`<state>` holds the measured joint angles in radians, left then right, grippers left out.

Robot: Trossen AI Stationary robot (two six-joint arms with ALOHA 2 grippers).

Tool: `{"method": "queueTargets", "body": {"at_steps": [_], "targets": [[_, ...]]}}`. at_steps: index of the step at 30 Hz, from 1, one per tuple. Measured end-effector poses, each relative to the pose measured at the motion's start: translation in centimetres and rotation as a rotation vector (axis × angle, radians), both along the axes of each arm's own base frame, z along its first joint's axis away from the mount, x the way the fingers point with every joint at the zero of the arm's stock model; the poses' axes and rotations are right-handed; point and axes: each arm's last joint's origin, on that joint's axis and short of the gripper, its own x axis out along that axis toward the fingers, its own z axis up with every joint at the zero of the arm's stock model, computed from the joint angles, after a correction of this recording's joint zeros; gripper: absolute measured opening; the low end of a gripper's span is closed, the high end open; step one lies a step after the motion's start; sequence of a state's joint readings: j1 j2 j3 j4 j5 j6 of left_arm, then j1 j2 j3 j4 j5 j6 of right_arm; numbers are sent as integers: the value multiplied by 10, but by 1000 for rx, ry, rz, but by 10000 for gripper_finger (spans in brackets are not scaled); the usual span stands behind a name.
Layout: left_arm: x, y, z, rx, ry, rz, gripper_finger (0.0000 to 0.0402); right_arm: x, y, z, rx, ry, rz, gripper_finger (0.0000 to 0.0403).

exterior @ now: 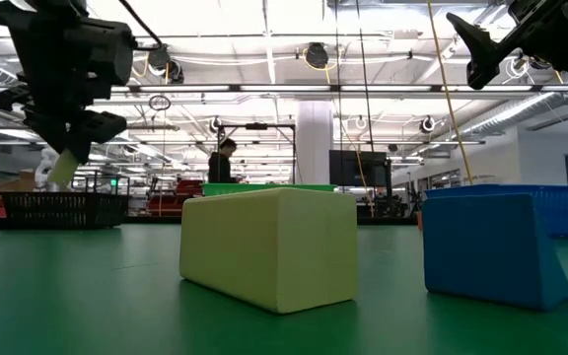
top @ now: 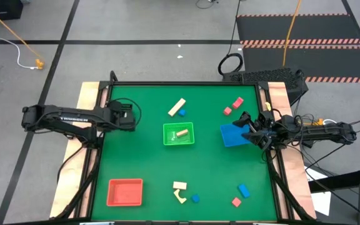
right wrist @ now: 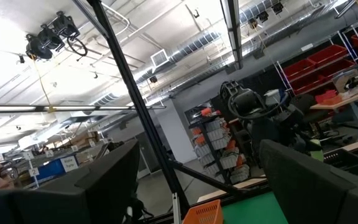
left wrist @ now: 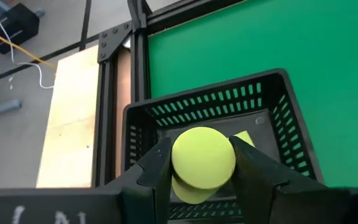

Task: Sort & place blocks by color
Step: Put the top yellow green block into the black bin, then put the top light brown block into the green bin

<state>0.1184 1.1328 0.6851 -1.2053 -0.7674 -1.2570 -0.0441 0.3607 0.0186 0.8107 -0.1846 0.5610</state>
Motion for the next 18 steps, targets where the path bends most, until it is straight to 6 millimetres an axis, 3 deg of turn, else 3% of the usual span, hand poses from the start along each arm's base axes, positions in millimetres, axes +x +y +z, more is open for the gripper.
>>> {"method": "queueTargets", "body": {"at_steps": [6,18], "targets": [[-2,0,-6,4,-15,18,169,0,0,0,0,0,0,325],[7,1,-7,46,-110,15,157,0,0,0,0,0,0,325]]}}
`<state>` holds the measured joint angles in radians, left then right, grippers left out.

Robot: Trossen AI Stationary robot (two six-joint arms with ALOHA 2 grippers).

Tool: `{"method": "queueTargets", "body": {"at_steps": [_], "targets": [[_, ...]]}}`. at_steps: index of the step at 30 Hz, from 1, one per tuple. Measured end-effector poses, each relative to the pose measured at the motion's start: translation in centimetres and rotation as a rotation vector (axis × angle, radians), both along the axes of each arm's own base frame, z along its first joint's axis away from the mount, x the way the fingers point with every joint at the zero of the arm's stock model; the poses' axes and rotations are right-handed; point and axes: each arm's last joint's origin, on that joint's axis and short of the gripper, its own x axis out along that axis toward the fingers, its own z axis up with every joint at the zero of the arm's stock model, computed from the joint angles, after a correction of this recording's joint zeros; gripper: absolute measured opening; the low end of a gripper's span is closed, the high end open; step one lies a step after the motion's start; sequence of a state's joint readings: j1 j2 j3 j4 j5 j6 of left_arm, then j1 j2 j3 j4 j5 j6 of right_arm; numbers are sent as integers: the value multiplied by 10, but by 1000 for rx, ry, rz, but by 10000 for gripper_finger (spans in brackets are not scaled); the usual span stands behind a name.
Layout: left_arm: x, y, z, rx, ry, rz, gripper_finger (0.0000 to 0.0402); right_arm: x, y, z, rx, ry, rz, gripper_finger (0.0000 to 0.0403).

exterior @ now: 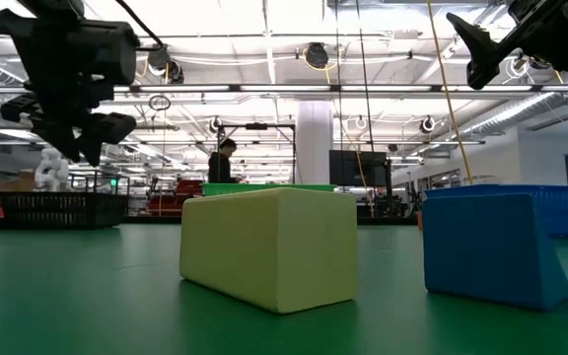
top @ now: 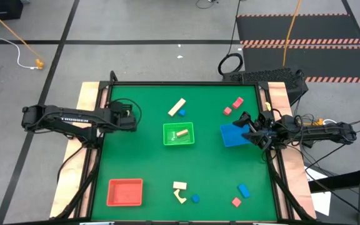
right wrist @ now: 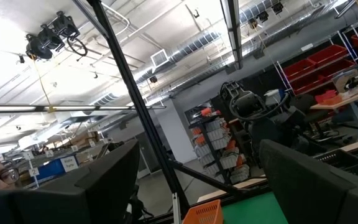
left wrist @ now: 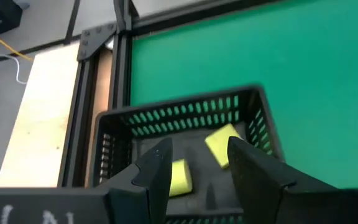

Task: Sort & place blocks by color
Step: Put the top light brown block into the green bin

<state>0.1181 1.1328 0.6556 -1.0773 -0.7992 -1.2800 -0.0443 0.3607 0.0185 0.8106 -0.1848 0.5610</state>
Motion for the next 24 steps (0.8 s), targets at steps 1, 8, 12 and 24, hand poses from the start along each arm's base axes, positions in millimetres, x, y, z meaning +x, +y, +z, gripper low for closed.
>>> {"method": "queueTargets", "body": {"at_steps": [1,8,12,24], "targets": [[1,0,0,14,-10,-2,160,0,0,0,0,0,0,325],[28,5,14,103,-167,-131,193,0,0,0,0,0,0,325],[50,7,25,162,-281,-271,217,0,0,0,0,0,0,325],[96,25,15,73,-480,-511,267,0,0,0,0,0,0,325]]}}
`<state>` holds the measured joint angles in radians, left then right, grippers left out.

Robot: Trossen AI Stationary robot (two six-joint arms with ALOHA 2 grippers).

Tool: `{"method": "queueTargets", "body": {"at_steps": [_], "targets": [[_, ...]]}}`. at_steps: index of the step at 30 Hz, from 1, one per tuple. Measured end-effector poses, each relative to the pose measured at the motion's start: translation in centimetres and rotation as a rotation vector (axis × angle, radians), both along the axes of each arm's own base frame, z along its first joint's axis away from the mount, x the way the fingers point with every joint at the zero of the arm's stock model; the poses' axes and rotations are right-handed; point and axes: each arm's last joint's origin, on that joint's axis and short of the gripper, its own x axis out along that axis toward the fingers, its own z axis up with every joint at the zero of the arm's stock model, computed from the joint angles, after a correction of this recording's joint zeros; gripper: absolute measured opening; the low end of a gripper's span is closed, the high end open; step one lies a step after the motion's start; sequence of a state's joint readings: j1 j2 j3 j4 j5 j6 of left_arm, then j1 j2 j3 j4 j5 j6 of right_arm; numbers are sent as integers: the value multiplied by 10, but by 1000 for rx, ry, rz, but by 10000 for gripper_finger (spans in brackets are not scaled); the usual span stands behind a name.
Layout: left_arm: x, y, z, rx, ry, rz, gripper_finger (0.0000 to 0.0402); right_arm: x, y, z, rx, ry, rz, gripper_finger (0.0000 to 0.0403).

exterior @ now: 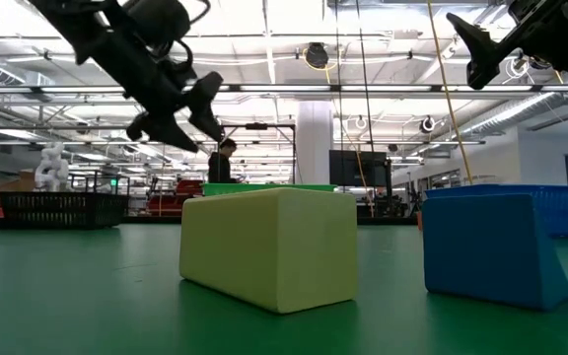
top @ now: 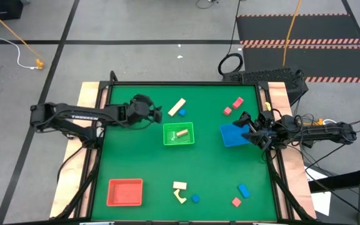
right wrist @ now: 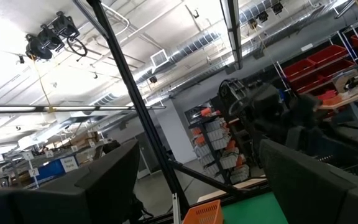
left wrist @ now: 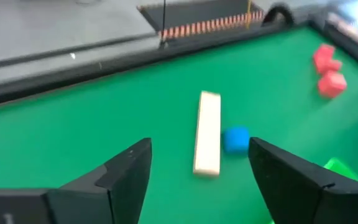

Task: Sort & place blocks by color
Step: Put the top light brown block into the green bin

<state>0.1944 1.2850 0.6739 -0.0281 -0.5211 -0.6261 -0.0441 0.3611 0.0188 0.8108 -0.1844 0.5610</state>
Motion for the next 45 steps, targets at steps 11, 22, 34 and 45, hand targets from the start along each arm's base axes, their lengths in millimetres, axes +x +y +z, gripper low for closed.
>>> {"method": "queueTargets", "body": {"at_steps": [11,22,34,45], "targets": [[12,1,-1,45,-16,-126,228,0,0,0,0,0,0,325],[66,15,-39,74,-16,-300,223,0,0,0,-1,3,2,325],[77,45,-61,-78,84,-179,242,1,0,-1,0,11,0,325],[74,52,-72,-109,117,-145,353,1,0,-1,0,11,0,325]]}}
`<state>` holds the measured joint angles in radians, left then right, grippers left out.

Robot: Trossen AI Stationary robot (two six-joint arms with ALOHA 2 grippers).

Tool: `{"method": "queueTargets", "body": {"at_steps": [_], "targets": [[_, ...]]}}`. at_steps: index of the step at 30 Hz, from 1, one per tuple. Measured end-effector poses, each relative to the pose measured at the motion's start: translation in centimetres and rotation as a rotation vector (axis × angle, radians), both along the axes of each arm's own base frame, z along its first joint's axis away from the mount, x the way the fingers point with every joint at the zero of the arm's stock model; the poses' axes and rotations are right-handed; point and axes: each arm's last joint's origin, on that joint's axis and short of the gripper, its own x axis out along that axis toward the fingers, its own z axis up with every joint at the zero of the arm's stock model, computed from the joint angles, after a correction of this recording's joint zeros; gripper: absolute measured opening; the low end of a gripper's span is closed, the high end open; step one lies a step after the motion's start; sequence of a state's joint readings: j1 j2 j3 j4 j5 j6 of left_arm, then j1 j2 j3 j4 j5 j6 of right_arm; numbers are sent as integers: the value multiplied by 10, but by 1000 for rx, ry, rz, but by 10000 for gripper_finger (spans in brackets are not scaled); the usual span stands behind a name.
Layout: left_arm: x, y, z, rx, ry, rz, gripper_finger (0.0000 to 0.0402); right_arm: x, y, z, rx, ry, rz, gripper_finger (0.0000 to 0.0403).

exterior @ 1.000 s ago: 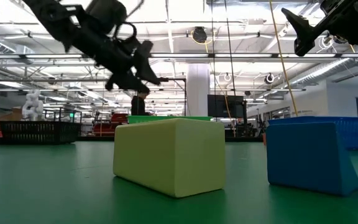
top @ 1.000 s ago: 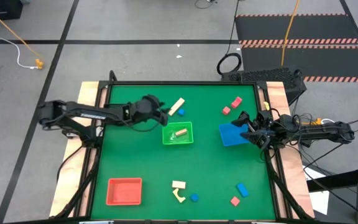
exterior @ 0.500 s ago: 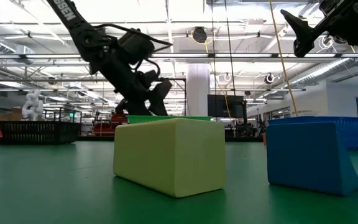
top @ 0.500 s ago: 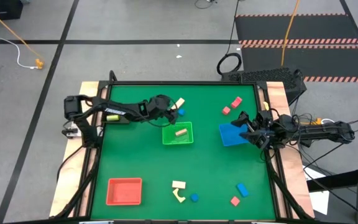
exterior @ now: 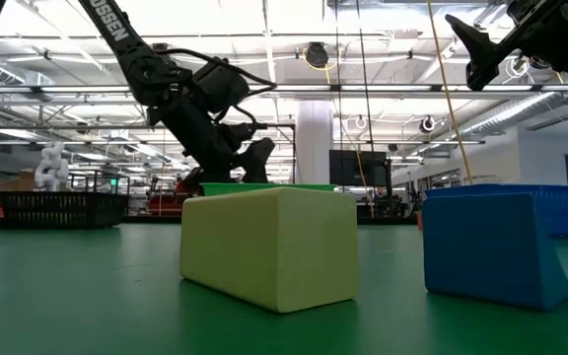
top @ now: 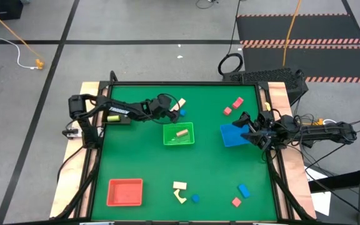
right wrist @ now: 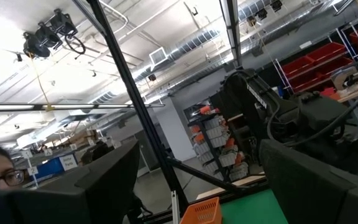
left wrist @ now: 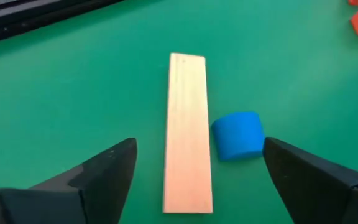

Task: Sort & place blocks by color
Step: Put the top light brown block into the green bin

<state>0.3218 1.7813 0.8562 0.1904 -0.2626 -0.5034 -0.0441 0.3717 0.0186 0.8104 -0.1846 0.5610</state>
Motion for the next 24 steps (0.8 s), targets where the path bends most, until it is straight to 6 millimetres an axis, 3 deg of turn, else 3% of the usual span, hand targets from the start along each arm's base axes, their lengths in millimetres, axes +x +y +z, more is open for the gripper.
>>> {"method": "queueTargets", "body": {"at_steps": [5,17,20,24], "targets": [[-2,-2,-5,-16,44,-6,353,0,0,0,0,0,0,325],[4,0,-31,-17,81,-11,311,0,0,0,0,-1,0,325],[4,-1,-33,3,100,-30,284,0,0,0,0,0,-1,325],[3,-1,-31,22,115,-37,217,0,0,0,0,-1,0,325]]}}
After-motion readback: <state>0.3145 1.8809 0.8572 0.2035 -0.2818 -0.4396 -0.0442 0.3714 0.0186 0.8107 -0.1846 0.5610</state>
